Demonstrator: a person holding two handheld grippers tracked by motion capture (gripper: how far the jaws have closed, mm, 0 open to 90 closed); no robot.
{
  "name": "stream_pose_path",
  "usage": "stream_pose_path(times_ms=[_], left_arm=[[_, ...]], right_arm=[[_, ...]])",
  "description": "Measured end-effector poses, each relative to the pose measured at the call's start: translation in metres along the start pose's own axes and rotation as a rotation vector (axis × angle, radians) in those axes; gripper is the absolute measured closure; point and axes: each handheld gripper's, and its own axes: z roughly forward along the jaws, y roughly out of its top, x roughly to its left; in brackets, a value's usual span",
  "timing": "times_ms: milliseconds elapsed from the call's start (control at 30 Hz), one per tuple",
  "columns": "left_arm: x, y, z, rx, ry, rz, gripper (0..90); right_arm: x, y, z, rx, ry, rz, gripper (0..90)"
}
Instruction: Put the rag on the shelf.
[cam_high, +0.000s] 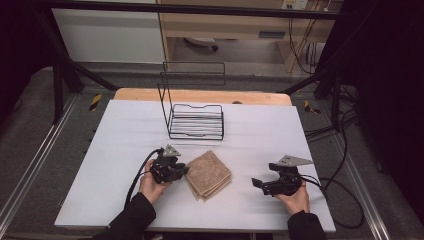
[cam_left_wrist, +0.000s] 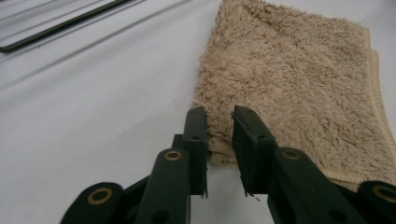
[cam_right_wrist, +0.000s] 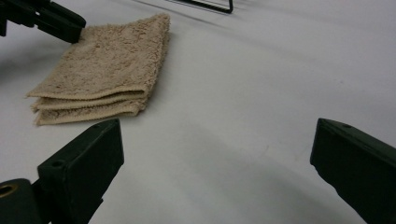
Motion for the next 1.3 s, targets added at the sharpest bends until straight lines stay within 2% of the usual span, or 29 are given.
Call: stream_pose_path(times_ms=[267,400,500,667,900,967,1133,1300], left_arm=[[0.002,0.0,0.003,0.024,-0.017,-0.011,81.4],[0.004,0.0,0.004,0.026,-0.026,-0.027,84.3],[0.004,0.001,0.003,0.032,-0.024,-0.023,85.7],[0.005,0.003,0.0,0.026,-0.029,-0.026,86.6],[0.009,0.003,-0.002,0.022,-0.025,-0.036,86.8],[0.009,0.003,-0.001,0.026,-0.027,-0.041,86.8],[0.01,0.002,-0.001,0.025,-0.017,-0.035,86.8],[0.01,0.001,-0.003,0.031,-0.026,-0.041,86.9]], right_arm=[[0.015,0.009,0.017,0.008,0.018,-0.01,12.8],[0.03,0.02,0.034,0.012,0.06,-0.05,30.3],[0.037,0.024,0.043,0.021,0.078,-0.052,41.0],[0.043,0.026,0.06,0.066,0.079,-0.031,49.7],[0.048,0.021,0.068,0.112,0.093,-0.038,65.8],[0.048,0.02,0.069,0.12,0.094,-0.033,69.2],[0.048,0.02,0.073,0.124,0.098,-0.006,85.0],[0.045,0.026,0.072,0.111,0.098,0.007,88.4]])
